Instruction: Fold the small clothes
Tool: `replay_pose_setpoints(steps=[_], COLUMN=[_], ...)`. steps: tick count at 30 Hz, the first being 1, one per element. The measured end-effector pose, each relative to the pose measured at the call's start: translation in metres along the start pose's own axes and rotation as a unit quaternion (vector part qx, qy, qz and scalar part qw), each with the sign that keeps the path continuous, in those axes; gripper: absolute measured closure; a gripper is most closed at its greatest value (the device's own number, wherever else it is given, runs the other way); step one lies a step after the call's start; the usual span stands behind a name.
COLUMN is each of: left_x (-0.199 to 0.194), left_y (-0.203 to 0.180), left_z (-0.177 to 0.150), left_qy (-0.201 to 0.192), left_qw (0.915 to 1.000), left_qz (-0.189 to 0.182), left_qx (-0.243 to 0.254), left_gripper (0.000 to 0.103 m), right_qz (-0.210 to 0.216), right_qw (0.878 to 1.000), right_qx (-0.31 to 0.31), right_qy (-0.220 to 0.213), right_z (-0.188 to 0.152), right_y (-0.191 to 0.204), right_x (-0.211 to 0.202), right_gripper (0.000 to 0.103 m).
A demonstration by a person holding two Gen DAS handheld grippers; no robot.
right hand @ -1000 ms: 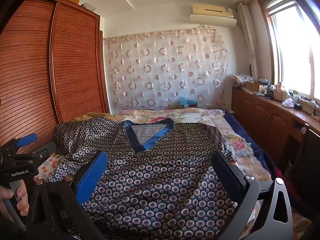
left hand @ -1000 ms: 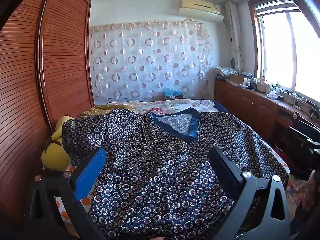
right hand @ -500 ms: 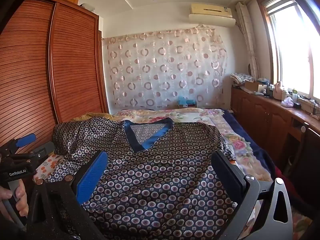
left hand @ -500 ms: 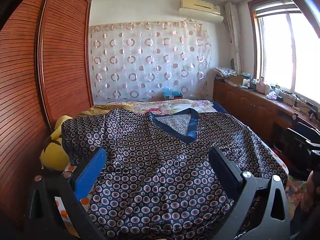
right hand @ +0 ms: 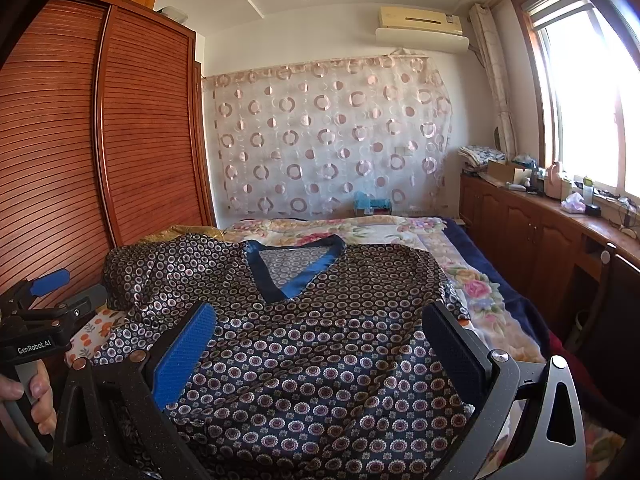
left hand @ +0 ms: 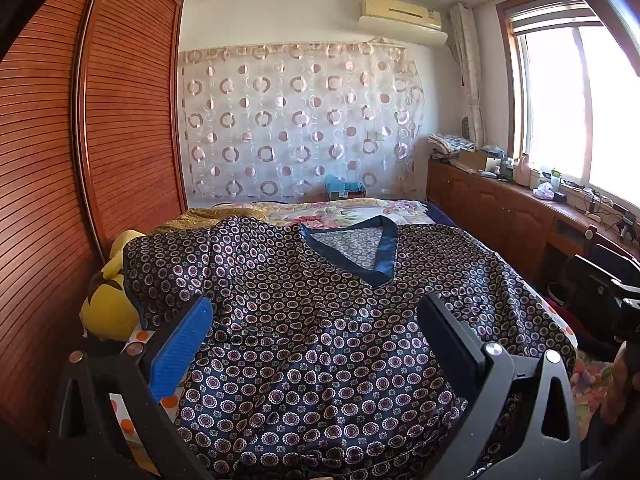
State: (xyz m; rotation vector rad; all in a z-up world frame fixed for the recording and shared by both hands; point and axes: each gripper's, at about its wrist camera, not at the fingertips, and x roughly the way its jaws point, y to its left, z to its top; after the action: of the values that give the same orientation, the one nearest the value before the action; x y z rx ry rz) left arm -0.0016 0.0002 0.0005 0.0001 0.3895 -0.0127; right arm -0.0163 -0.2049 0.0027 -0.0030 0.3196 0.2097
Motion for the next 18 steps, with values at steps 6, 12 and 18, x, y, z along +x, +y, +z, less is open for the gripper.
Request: replay_pose_setpoints(steps=[6,12,18], left_x=[-0.0001,-0.0005,-0.0057], left_y=[0.0004,0.0004,-0.0005], left_z=[0.0002,0.0004,0.0032], left_qy=[0.0,-0.001,-0.004], left_qw=[1.0,1.0,1.0], left_qz=[0.0,0.0,0.001], left_qx=[0.0,0.0,0.001], left_gripper=[0.001,0.001,0.001], right_qz=[0.0,-0.001,0.0], right_qw=[1.0,1.0,1.0], right_qx=[0.0,-0.001,-0.001], right_qy=[0.001,0.0,0.0], right_z=[0.0001,0.0002,0.0002], right_y=[0.0004,0.002,0.002], right_x=[0.0002,-0.0003,0.0004], right_gripper=[0.0,0.0,0.0])
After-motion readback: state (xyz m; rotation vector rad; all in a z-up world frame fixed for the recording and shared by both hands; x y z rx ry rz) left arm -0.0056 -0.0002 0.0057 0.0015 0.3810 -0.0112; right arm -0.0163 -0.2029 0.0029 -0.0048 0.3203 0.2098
